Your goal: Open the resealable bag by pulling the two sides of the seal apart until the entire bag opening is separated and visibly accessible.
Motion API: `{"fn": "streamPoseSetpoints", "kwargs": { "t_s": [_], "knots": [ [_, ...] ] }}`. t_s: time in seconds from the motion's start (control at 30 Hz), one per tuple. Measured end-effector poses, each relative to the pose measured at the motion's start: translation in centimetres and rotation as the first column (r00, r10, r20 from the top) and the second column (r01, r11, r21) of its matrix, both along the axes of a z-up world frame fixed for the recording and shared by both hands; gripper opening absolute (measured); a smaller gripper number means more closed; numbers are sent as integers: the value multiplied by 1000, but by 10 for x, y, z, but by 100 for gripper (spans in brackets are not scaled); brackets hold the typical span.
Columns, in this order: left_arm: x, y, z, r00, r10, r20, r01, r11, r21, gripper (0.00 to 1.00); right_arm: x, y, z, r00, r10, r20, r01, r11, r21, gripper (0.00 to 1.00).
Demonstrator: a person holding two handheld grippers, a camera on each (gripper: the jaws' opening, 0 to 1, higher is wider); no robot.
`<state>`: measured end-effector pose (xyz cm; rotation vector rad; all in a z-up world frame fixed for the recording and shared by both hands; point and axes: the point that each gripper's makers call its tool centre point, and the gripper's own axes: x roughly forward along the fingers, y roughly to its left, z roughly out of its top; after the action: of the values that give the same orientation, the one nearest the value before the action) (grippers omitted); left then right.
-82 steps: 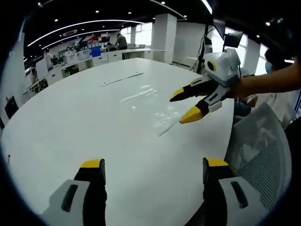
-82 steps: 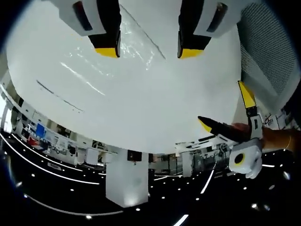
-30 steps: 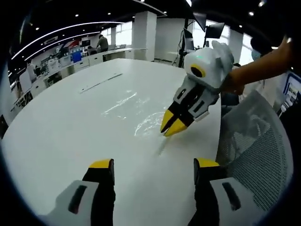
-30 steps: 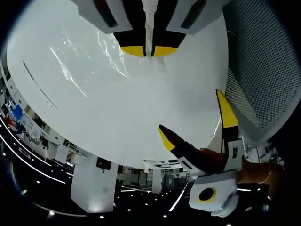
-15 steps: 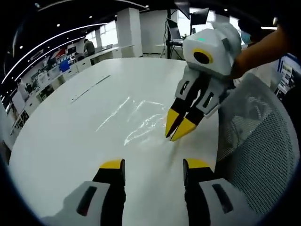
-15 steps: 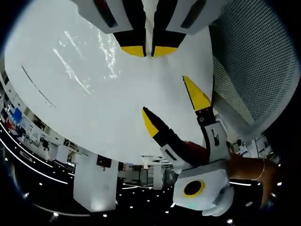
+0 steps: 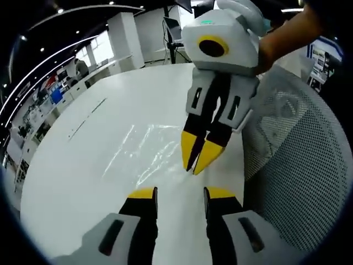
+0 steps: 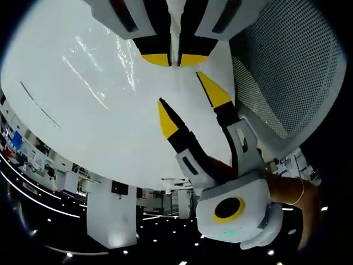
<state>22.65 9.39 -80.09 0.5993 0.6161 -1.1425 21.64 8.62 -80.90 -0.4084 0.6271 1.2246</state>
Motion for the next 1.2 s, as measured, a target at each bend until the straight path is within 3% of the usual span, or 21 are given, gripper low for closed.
{"fn": "streamPoseSetpoints", "kwargs": {
  "t_s": [0.17,0.5,0.73,0.93,1.2],
  "knots": [
    [-8,-2,-6,999,-36,-1,36,999,18,19,-6,0,-1,1000,24,1,-24,1000,-14,0],
    [-16,-9,-6,979,-183,91,174,980,100,1,-16,3,1,997,69,17,-68,997,-35,0],
    [-23,-14,-4,948,-291,127,276,953,125,0,-17,3,4,992,103,71,-98,993,-72,2],
    [-25,-16,-2,934,-329,139,311,941,132,0,-19,8,3,968,197,152,-173,972,-156,1],
    [-24,-14,0,941,-316,124,303,946,111,0,-19,8,3,950,250,186,-212,956,-204,0]
  ]
}}
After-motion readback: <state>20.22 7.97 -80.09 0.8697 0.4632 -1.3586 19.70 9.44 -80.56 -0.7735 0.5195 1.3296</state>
